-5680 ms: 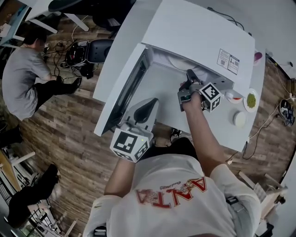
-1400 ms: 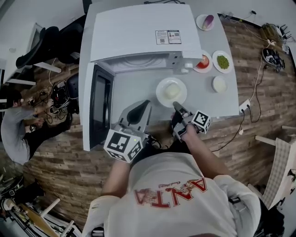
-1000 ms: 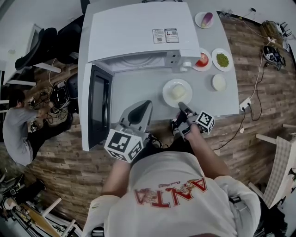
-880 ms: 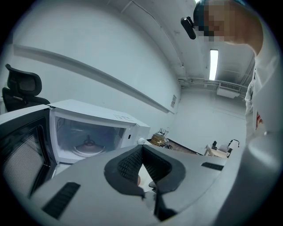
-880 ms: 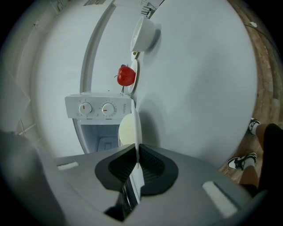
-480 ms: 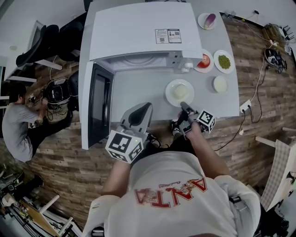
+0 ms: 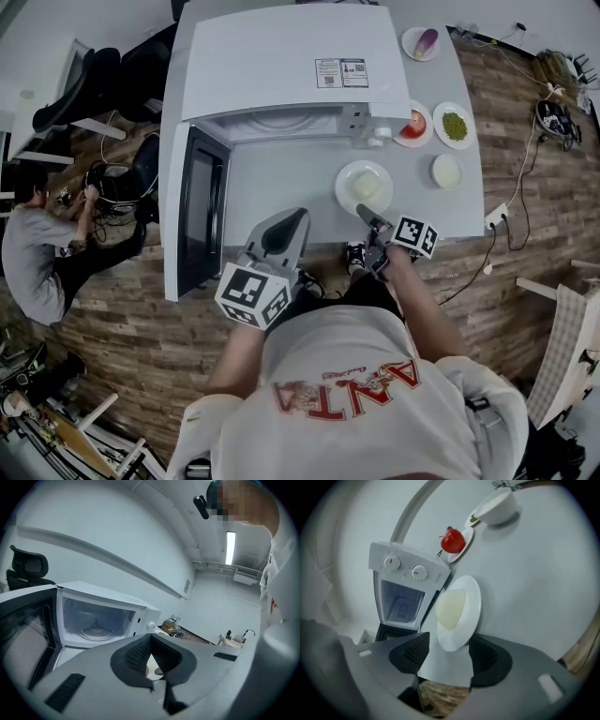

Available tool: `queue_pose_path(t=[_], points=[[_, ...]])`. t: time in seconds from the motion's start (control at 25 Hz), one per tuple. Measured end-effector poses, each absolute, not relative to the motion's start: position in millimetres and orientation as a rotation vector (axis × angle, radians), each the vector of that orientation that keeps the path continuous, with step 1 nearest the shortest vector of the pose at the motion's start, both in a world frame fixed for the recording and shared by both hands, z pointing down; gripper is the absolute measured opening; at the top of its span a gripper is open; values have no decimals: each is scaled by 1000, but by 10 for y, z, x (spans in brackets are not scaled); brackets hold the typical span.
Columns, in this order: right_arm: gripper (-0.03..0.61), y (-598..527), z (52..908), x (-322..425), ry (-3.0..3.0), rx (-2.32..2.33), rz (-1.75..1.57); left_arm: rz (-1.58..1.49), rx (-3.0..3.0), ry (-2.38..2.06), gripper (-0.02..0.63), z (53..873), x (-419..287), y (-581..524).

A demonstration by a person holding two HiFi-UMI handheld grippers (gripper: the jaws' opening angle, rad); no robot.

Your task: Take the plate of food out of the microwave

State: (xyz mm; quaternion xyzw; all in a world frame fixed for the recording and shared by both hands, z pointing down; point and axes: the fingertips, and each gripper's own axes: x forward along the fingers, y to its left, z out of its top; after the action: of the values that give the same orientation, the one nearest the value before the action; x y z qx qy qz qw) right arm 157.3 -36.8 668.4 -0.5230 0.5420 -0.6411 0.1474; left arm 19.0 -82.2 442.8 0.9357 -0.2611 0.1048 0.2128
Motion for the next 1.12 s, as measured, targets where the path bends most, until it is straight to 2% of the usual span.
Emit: queue_pose_path(t=[0.32,0.68,0.92,0.96,1.12], points=[[244,-269,6778,1456,2090,-1769,-1884,287,2591,-740,9,4417,140,-832],[245,-114,6858,1410,2409,-1906,-1922,252,2591,-760,9,4355,86,-830],[244,-30,6798,1462,2346,-1869,-1982,218,2590,-774,9,4297,83,-817],[228,-33,6745,1486,2327,-1870,-1969,214,2592,-778,9,4280,82,-810],[89,-161,6451,1651,2294,-1941,-1810,188,2603,-800,9,4184,91,-801]])
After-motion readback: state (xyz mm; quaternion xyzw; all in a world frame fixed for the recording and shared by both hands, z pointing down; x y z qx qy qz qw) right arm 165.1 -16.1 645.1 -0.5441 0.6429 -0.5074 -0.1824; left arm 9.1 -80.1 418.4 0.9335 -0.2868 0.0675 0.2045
